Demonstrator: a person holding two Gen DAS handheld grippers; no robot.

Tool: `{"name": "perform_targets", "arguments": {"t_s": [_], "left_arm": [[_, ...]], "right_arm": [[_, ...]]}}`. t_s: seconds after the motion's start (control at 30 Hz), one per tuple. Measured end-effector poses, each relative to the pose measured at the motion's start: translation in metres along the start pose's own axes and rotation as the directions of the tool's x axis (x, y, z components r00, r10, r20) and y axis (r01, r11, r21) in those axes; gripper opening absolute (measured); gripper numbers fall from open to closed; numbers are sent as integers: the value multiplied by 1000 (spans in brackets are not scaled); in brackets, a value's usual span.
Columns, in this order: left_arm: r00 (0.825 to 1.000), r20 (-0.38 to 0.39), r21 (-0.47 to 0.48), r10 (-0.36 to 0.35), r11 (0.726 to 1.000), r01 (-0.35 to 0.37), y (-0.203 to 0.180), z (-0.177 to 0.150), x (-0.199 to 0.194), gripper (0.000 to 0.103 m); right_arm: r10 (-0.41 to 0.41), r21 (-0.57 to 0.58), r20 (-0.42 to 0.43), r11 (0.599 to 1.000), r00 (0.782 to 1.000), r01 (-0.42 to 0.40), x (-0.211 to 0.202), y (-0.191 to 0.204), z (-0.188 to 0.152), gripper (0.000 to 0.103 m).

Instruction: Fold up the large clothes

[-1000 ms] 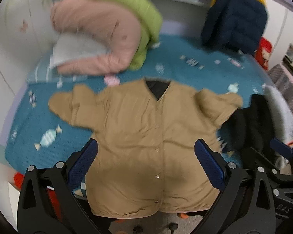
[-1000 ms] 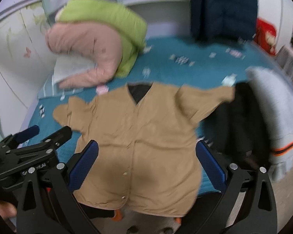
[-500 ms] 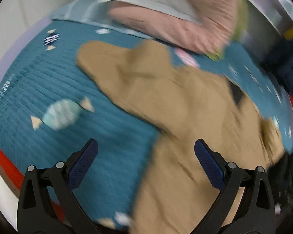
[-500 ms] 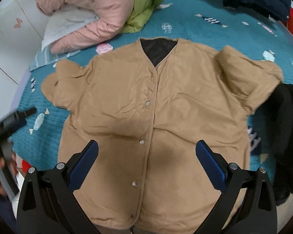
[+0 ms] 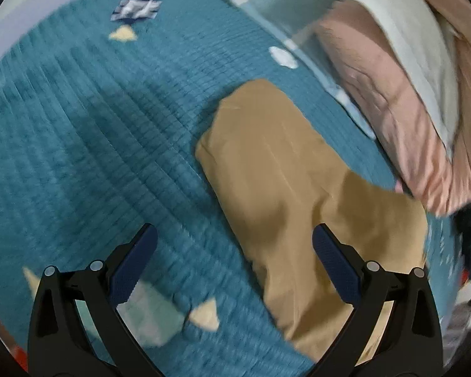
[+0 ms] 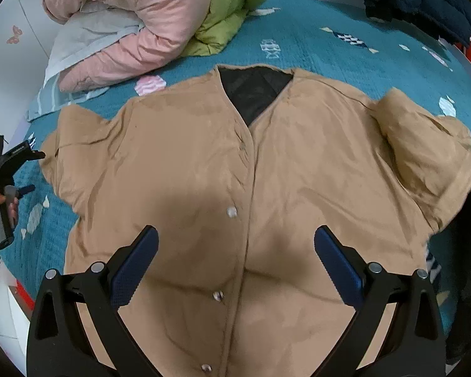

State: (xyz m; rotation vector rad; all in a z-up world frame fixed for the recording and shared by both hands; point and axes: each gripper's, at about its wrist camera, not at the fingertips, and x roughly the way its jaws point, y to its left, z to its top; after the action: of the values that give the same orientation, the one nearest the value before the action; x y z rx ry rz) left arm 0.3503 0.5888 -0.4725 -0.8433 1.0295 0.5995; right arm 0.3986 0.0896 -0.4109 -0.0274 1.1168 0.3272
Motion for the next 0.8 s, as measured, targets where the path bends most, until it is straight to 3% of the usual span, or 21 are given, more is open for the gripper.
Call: {"name": "perform_targets", "arguments": {"t_s": [0.1, 0.2, 0.3, 0.43, 0.47, 0.53, 0.57, 0.6, 0.67, 0.7, 0.73, 0.8], "left_arm": [[1000, -30, -34, -8, 999, 7, 5, 8, 15, 98], [998, -55, -32, 12, 999, -14, 2, 14, 22, 98], [996, -93, -96, -20, 995, 11, 4, 21, 29, 98], [997, -78, -33, -6, 999, 3, -1, 21, 25, 94], [999, -54, -20, 0, 1000, -1, -3, 18, 21, 77], [1000, -22, -12, -18, 1000, 18, -6, 15, 16, 59], [996, -17, -15, -90, 996, 89, -5, 13, 15, 37], [994, -23, -22, -109, 994, 109, -6, 13, 17, 29], [994, 9, -25, -111, 993, 111, -8, 11, 14, 27], [989, 13, -28, -145, 989, 146, -9, 11, 15, 25], [988, 3, -30, -154, 988, 154, -9, 11, 18, 11], [987, 41, -22, -154, 988, 155, -7, 9, 11, 8]], "right_arm": [[18, -8, 25, 1000, 1000, -18, 5, 4, 4, 94], [43, -7, 23, 999, 999, -42, 13, 7, 5, 81], [72, 6, -1, 997, 997, -72, 23, 12, 6, 70], [117, 21, -18, 993, 993, -116, 31, 21, 6, 70], [126, 19, -20, 992, 992, -125, 31, 24, 6, 70], [135, 10, -26, 991, 991, -135, 32, 29, 7, 70], [140, 5, -29, 990, 990, -140, 32, 31, 7, 70], [142, 2, -29, 990, 989, -142, 32, 32, 7, 70], [146, -8, -27, 989, 989, -147, 32, 36, 9, 70], [148, -9, -28, 989, 989, -148, 32, 37, 9, 70], [151, -5, -28, 988, 988, -152, 34, 38, 10, 70], [159, -3, -34, 987, 987, -160, 36, 39, 12, 70]]}}
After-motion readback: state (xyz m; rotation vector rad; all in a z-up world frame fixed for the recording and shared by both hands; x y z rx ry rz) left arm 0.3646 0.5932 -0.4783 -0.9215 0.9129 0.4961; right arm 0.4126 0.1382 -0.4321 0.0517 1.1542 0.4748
